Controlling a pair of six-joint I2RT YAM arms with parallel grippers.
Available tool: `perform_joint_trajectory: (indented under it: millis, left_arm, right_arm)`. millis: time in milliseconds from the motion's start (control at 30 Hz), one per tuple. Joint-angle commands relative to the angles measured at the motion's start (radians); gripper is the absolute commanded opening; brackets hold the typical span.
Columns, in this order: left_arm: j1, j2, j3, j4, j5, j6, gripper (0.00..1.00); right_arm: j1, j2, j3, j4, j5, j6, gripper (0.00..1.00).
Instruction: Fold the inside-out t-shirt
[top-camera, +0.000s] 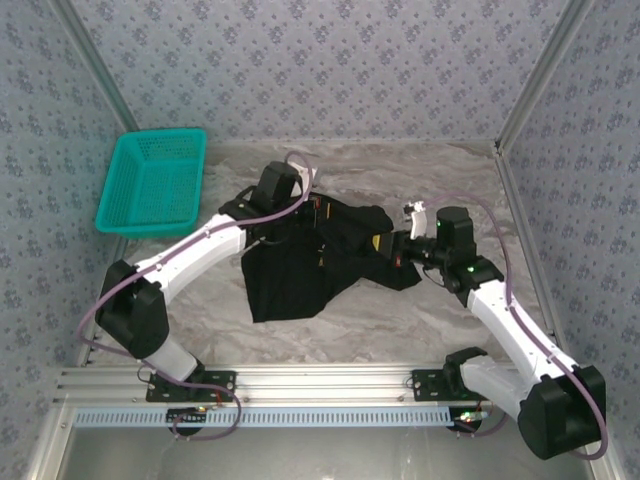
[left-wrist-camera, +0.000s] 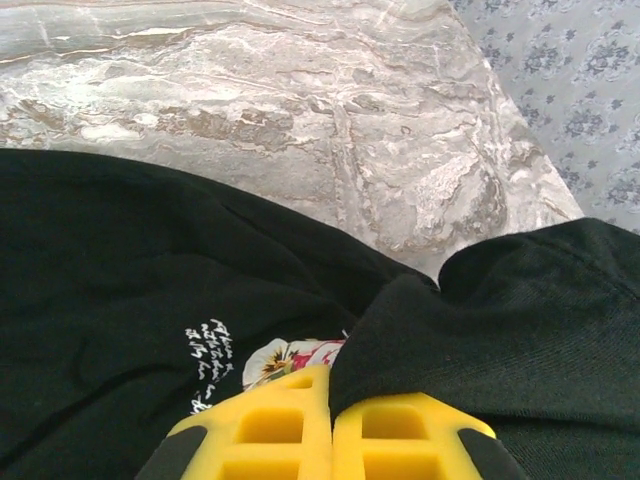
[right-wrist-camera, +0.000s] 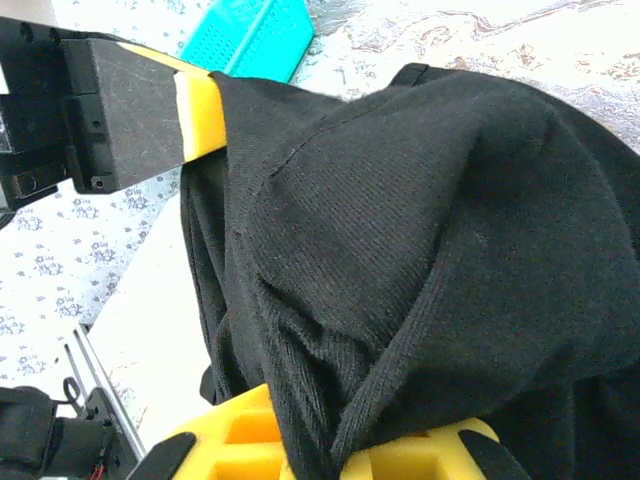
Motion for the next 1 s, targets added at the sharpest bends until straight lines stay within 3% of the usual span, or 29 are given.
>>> perform_joint_trajectory:
  millis: [0, 167, 267, 400, 800, 867, 967]
  left_arm:
    - [0.084, 0.017, 0.03, -0.108, -0.252, 0.02, 0.27]
    - [0.025, -0.108, -0.072, -0.054, -0.19, 0.046, 0.57]
    - [-0.036, -0.163, -0.134, 0.018, -0.085, 0.072, 0.61]
    - [-0.125, -0.128, -0.124, 0.062, 0.107, 0.107, 0.58]
    - [-0.211, 0.056, 0.021, -0.008, 0.127, 0.177, 0.54]
    - [-0.21, 0.081, 0.045, -0.012, 0.123, 0.181, 0.44]
    - [-0.204, 0.087, 0.068, -0.006, 0.129, 0.18, 0.18]
  right_arm:
    - [-0.039, -0.009, -0.001, 0.026, -0.037, 0.069, 0.02]
    - [-0.02, 0.034, 0.01, 0.057, -0.036, 0.088, 0.02]
    - [-0.013, 0.036, 0.009, 0.061, -0.03, 0.085, 0.01]
    - [-0.012, 0.034, 0.009, 0.057, -0.015, 0.085, 0.01]
    - [-0.01, 0.02, 0.012, 0.047, 0.0, 0.091, 0.02]
    - [-0.009, 0.016, 0.01, 0.047, -0.001, 0.092, 0.02]
    - [-0.008, 0.005, 0.019, -0.005, 0.029, 0.057, 0.03]
